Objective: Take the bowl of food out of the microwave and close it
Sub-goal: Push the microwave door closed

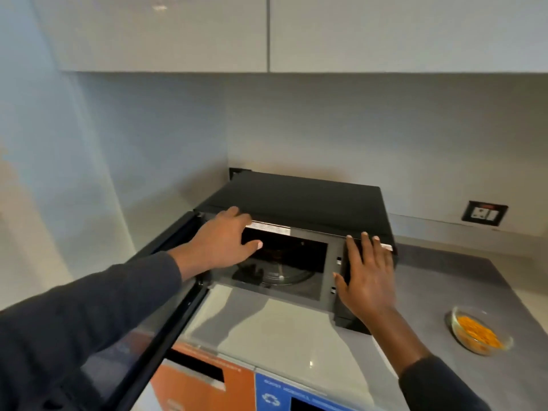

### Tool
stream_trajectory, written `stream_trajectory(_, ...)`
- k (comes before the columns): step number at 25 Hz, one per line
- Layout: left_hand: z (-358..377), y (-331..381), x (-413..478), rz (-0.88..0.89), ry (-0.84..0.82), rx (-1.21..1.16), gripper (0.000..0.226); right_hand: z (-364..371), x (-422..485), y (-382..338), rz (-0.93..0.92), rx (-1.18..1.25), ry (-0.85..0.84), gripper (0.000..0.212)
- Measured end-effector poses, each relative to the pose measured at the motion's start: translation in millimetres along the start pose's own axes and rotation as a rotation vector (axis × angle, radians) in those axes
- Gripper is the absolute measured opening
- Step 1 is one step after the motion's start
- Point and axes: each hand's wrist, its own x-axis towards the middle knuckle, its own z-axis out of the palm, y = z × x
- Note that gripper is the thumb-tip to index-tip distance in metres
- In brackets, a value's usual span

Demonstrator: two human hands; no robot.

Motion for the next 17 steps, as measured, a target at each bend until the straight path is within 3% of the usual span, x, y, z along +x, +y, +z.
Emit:
stream_trajectory(5,7.1,-74.4,-35.4,-0.246,-0.207,0.292,0.079,6.6,1.1,-10.5,0.004,-0.115,0.046,0.083)
stream_trajectory(9,20.4,-89.1,-52.7,-0.319,-0.339,0.256,0.09,7.1,1.0,-12.3,-0.003,-0.176,0.036,0.094)
stream_trajectory(17,-3.5,-86.0,-46.5,-0.279,-0.412,0.026,0.11,7.0,3.0,-13.4,0.017,-0.163,0.016,0.102)
